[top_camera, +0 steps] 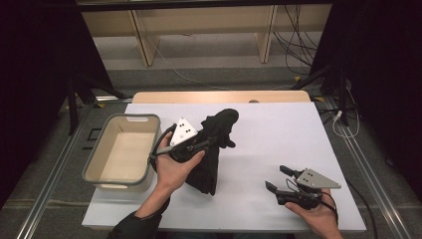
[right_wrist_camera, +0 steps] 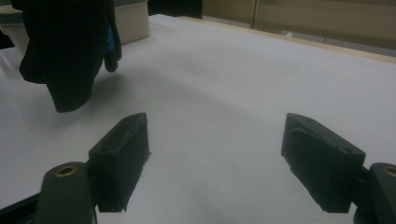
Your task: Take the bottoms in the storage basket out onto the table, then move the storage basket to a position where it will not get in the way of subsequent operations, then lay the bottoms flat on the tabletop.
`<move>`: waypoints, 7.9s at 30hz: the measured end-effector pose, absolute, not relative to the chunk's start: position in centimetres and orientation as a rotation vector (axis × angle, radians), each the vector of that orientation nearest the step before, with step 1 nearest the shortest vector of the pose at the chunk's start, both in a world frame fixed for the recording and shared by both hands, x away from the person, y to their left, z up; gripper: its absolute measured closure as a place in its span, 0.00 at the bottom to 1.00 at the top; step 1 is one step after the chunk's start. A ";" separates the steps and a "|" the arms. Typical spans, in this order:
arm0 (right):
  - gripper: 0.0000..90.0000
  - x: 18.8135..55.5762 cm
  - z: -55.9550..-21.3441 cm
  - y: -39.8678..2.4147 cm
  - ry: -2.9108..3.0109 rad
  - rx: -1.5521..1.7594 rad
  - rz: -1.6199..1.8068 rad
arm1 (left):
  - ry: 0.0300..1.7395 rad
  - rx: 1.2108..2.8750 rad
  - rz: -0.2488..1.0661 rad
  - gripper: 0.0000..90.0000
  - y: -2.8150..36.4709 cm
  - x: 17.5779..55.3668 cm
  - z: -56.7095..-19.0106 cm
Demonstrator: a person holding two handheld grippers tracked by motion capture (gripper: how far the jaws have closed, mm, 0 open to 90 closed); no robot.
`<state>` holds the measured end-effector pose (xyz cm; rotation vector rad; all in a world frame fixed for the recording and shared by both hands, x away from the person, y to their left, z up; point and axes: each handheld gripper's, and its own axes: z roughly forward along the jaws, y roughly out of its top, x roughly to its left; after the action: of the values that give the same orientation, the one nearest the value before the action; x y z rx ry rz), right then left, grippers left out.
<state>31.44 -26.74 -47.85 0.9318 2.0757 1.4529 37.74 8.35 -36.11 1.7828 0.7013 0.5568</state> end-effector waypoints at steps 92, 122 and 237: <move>0.27 31.4 -48.0 -26.8 2.095 0.953 1.444 | 0.905 2.103 0.343 0.53 7.6 41.3 -46.2; 0.27 32.1 -47.9 -26.6 2.086 0.974 1.457 | 0.854 1.949 0.398 0.23 9.8 37.2 -44.4; 0.77 43.4 -49.6 -10.9 2.279 1.184 1.002 | 0.994 2.153 0.489 0.95 7.5 43.4 -43.6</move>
<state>43.43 -10.92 -49.61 1.1838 2.2794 1.0017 43.39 7.52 -43.61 2.1529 0.9944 0.4886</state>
